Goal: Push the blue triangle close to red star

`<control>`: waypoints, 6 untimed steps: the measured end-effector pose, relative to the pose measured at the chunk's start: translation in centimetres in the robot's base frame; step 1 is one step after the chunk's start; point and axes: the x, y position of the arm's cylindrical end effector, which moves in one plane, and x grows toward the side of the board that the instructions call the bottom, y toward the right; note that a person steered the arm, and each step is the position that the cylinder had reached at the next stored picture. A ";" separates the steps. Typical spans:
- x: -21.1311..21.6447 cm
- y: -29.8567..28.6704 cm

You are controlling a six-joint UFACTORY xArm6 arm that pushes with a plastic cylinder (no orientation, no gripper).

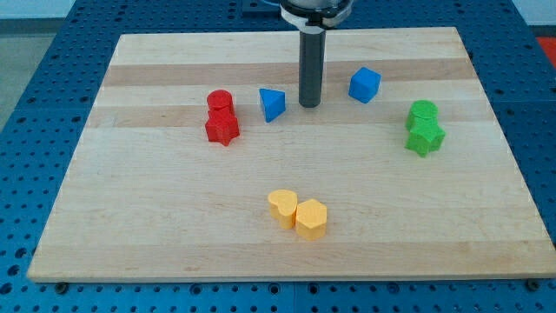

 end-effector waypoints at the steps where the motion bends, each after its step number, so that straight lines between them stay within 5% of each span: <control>1: 0.0 -0.3; 6: 0.5 -4.6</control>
